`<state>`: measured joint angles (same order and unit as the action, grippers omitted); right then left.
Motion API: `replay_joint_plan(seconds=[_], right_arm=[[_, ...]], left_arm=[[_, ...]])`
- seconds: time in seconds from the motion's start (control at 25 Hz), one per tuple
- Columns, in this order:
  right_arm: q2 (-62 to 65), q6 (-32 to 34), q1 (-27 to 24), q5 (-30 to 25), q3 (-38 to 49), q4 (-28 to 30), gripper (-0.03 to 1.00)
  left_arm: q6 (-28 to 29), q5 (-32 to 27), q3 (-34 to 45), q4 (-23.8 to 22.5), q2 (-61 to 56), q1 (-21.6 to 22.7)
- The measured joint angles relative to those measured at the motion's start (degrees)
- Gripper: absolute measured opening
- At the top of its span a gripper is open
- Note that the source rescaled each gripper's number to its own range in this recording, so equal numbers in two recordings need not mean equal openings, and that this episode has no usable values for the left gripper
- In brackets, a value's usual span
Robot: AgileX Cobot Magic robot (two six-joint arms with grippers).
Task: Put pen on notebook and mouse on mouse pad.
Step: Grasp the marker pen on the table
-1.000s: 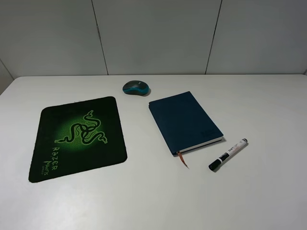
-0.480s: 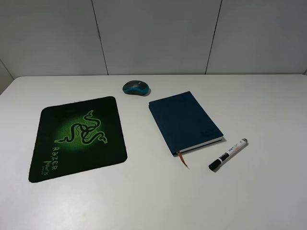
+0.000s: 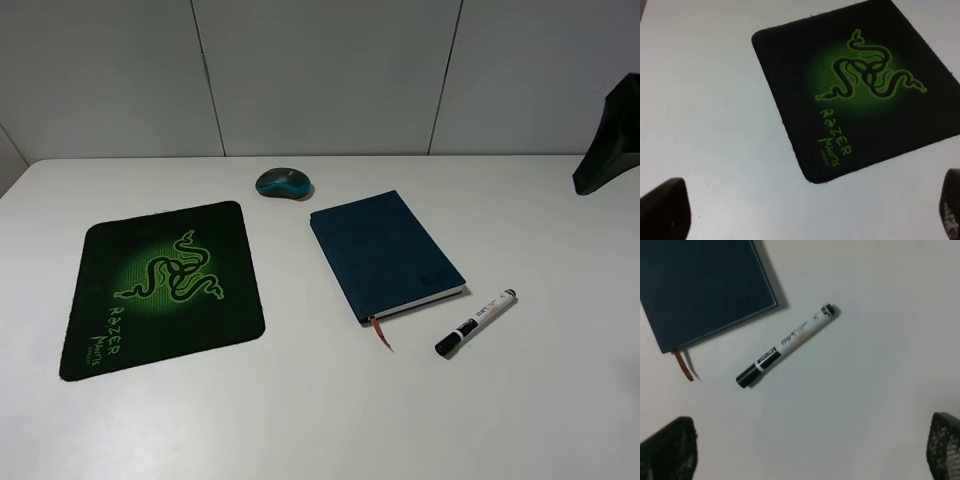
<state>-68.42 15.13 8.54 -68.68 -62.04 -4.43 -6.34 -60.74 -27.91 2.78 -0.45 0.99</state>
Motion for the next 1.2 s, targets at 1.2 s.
replay_joint_plan(seconds=[1.2], right_arm=[[-18.51, 35.05, 8.62, 16.37, 10.42, 5.79, 1.0]], left_arm=[[0.0, 0.0, 0.0, 0.0, 0.0, 0.0]])
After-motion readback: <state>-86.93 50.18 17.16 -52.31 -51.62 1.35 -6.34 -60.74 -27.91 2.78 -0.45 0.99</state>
